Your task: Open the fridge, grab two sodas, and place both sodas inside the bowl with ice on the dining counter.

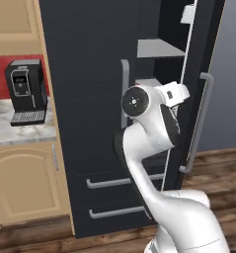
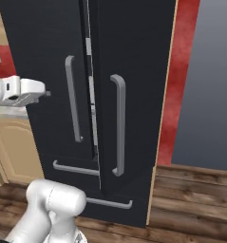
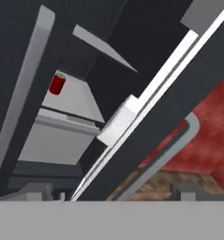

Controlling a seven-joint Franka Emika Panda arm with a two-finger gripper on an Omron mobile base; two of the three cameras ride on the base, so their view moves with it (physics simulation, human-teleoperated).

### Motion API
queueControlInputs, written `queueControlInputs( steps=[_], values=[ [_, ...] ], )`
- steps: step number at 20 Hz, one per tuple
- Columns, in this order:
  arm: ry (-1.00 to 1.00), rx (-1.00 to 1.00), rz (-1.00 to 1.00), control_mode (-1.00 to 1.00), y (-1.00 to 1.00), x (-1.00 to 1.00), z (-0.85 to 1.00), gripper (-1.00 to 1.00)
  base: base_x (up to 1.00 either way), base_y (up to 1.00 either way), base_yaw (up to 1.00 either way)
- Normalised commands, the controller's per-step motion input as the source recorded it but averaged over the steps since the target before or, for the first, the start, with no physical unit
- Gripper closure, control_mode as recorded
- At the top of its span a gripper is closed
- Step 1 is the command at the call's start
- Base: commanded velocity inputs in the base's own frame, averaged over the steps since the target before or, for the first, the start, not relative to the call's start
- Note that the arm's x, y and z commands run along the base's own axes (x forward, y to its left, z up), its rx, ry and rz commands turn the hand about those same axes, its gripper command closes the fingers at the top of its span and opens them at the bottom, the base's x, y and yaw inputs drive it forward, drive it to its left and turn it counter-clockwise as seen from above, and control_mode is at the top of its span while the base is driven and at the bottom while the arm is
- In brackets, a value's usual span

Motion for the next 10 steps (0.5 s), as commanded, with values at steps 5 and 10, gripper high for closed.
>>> queueControlInputs(
  steps=[5,10],
  values=[
    [0.18,-0.12,-0.04,-1.00,0.02,1.00,0.00,-1.00,0.00,0.00,0.00],
    [0.17,-0.09,-0.02,-1.00,-0.02,1.00,0.00,-1.00,0.00,0.00,0.00]
  ],
)
